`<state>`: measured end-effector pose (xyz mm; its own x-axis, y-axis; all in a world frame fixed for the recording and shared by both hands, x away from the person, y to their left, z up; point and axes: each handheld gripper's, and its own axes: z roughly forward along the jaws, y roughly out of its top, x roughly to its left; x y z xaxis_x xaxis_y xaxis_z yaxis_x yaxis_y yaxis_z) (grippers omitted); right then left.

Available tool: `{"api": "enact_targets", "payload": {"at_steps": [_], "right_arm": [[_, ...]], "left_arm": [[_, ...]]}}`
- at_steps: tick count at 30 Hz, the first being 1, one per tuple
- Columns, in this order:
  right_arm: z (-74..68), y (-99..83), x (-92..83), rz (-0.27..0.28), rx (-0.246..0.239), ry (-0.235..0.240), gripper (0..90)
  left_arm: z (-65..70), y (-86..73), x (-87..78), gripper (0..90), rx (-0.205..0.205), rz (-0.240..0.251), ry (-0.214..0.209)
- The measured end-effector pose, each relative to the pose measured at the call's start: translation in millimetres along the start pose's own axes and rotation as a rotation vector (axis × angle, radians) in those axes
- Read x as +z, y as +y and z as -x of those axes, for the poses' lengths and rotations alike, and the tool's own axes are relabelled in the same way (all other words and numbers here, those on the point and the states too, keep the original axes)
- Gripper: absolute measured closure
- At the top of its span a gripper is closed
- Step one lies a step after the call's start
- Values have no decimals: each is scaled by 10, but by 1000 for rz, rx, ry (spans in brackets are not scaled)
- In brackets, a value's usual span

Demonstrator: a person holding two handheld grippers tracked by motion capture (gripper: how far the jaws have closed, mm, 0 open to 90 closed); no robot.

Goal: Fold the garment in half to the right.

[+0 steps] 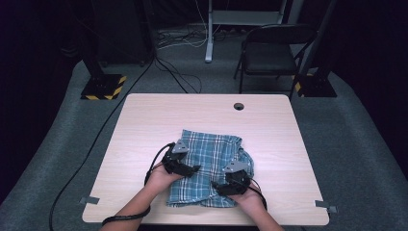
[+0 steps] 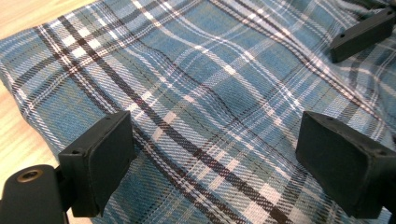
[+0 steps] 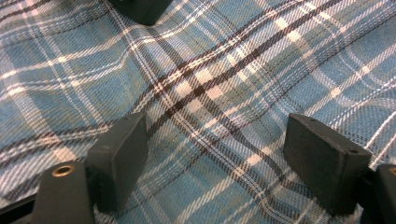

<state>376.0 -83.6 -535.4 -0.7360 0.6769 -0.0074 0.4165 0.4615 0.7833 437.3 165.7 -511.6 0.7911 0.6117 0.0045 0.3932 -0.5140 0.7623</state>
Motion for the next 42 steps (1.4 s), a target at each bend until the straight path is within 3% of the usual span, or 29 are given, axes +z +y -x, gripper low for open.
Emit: {"api": "enact_targets", "payload": {"at_steps": [9, 15, 21, 26, 31, 35, 42], "right_arm": [[15, 40, -89, -27, -17, -11, 202], [-12, 98, -266, 43, -36, -7, 182], [2, 74, -279, 38, -30, -1, 176], [-49, 57, -320, 31, -52, 8, 177], [-35, -7, -289, -6, -24, 21, 175], [-11, -40, -252, -19, -5, 30, 173], [-17, -86, -228, -28, -6, 31, 170]], "left_arm": [[-1, -4, -19, 110, -17, 8, 2], [-34, 0, -115, 107, -33, 28, -21], [-49, 36, -189, 96, -19, 52, 9], [-55, 70, -160, 96, -12, 54, 10], [-62, 89, -92, 92, -1, 30, 13], [-114, 33, -13, 84, -42, 17, -29], [-131, 21, 43, 77, -23, 20, -35]]}}
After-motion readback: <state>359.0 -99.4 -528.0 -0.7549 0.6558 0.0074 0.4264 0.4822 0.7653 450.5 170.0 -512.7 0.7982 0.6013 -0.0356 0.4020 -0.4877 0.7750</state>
